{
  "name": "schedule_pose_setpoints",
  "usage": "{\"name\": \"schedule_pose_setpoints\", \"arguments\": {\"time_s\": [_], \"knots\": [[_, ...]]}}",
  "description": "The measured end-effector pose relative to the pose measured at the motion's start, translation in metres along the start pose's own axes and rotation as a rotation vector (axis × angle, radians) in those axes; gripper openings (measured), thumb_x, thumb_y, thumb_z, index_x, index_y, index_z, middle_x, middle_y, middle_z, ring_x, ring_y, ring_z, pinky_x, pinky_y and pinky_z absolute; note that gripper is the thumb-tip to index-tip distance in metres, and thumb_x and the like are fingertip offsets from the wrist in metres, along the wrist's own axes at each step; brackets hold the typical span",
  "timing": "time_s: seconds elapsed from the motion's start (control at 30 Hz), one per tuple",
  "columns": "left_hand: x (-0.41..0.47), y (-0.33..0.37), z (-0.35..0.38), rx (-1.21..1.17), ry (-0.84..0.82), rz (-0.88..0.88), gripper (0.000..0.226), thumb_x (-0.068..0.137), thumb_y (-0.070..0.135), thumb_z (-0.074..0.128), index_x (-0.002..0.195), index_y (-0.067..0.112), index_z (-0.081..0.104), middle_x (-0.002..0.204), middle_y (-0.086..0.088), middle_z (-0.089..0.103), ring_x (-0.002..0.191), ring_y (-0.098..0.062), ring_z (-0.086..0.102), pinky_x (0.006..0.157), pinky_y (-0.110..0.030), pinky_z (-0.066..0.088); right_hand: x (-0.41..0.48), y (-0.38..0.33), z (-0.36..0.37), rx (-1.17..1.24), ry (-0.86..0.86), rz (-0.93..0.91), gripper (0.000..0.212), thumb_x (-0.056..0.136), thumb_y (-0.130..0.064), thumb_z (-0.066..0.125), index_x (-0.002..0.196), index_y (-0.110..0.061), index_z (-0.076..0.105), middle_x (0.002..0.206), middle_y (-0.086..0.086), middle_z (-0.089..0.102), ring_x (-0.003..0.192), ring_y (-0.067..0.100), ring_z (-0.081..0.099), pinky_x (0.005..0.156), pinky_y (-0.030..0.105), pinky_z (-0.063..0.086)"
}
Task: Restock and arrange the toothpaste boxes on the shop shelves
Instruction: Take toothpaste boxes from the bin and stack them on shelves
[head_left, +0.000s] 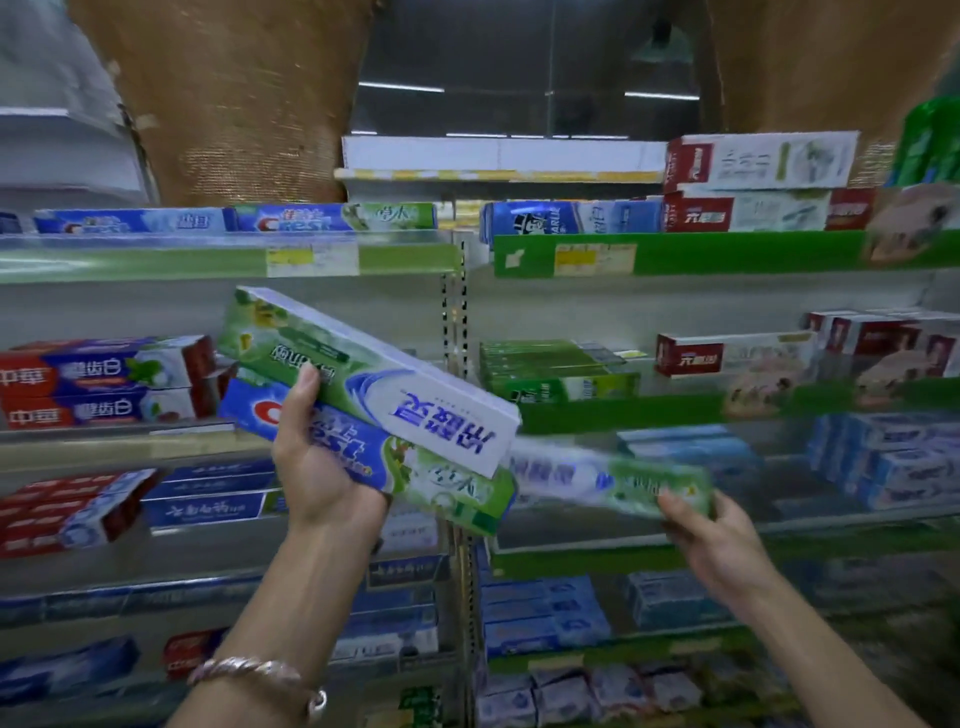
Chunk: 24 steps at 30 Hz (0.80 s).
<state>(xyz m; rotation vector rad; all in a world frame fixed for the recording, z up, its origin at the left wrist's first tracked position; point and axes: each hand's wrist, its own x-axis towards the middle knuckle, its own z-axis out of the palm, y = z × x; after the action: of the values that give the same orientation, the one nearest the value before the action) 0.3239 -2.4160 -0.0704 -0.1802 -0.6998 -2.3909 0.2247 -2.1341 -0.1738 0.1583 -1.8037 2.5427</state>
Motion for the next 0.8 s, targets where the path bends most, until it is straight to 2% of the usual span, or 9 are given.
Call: {"name": "schedule_pose_setpoints", "arguments": {"time_s": [0.13,0.23,0.3,0.4,0.53,0.6,0.67,0.73,0.8], "knots": [[0.01,-0.009,-0.03,0.053,-0.002,-0.029,0.031,0.076,0.034,0.053,0.102,0.023,0.065,0.087,0.004,0.074,0.075,-0.013,0.071,0.066,-0.031,0.06,0.034,0.054,-0.012,-0.288,-0.003,0.113,0.099,0.023,-0.059,0.091,0.105,-0.011,0.065,0.099,0.01,0.074,0.095,0.029,0.068,0.093,0.045,0.052],[0.025,-0.024,-0.046,0.061,0.015,-0.048,0.039,0.068,0.037,0.061,0.103,0.022,0.067,0.091,0.002,0.074,0.078,-0.015,0.071,0.064,-0.031,0.059,0.061,0.064,-0.001,-0.388,0.001,0.166,0.07,0.055,-0.034,0.083,0.115,-0.007,0.06,0.1,0.01,0.071,0.095,0.027,0.066,0.093,0.044,0.048],[0.034,-0.037,-0.052,0.061,0.038,-0.053,0.039,0.063,0.038,0.065,0.098,0.022,0.071,0.092,0.001,0.075,0.078,-0.016,0.072,0.062,-0.031,0.059,0.08,0.07,0.001,-0.402,-0.026,0.209,0.054,0.065,-0.02,0.076,0.114,-0.003,0.058,0.1,0.012,0.069,0.095,0.027,0.064,0.094,0.045,0.045],[0.045,-0.057,-0.059,0.067,0.036,-0.057,0.039,0.055,0.041,0.075,0.089,0.022,0.077,0.093,0.001,0.075,0.079,-0.016,0.072,0.064,-0.031,0.059,0.11,0.084,-0.008,-0.587,-0.054,0.204,0.057,0.074,-0.018,0.075,0.125,-0.009,0.052,0.108,0.008,0.067,0.099,0.024,0.062,0.092,0.041,0.044],[0.057,-0.088,-0.063,0.092,0.05,-0.037,0.068,0.029,0.046,0.091,0.093,0.023,0.077,0.095,0.002,0.075,0.081,-0.016,0.073,0.066,-0.031,0.059,0.14,0.09,-0.027,-0.896,-0.196,0.202,0.054,0.077,-0.031,0.074,0.122,-0.027,0.046,0.117,0.003,0.062,0.099,0.021,0.06,0.09,0.034,0.047],[0.057,-0.104,-0.061,0.101,0.079,-0.021,0.072,0.029,0.047,0.09,0.096,0.024,0.076,0.097,0.003,0.075,0.082,-0.015,0.072,0.066,-0.03,0.058,0.16,0.097,-0.034,-1.08,-0.23,0.114,0.055,0.076,-0.026,0.078,0.124,-0.019,0.05,0.116,0.006,0.063,0.102,0.023,0.061,0.09,0.031,0.048],[0.053,-0.12,-0.063,0.097,0.107,-0.006,0.075,0.029,0.048,0.09,0.1,0.025,0.075,0.102,0.004,0.074,0.085,-0.015,0.072,0.068,-0.032,0.059,0.176,0.105,-0.036,-1.156,-0.227,0.055,0.052,0.069,-0.028,0.083,0.113,-0.021,0.055,0.114,0.002,0.064,0.098,0.019,0.062,0.088,0.029,0.051],[0.045,-0.137,-0.063,0.099,0.142,-0.026,0.082,0.027,0.049,0.091,0.105,0.026,0.074,0.108,0.003,0.073,0.089,-0.017,0.072,0.074,-0.038,0.06,0.191,0.119,-0.037,-1.162,-0.235,-0.035,0.061,0.059,-0.042,0.085,0.11,-0.023,0.058,0.117,-0.001,0.06,0.101,0.02,0.062,0.09,0.037,0.053],[0.038,-0.15,-0.064,0.085,0.162,-0.072,0.088,0.026,0.048,0.092,0.108,0.024,0.073,0.113,0.0,0.071,0.092,-0.02,0.072,0.079,-0.044,0.057,0.196,0.128,-0.036,-1.239,-0.202,-0.162,0.058,0.066,-0.038,0.083,0.116,-0.02,0.058,0.121,0.002,0.055,0.105,0.024,0.059,0.092,0.04,0.05]]}}
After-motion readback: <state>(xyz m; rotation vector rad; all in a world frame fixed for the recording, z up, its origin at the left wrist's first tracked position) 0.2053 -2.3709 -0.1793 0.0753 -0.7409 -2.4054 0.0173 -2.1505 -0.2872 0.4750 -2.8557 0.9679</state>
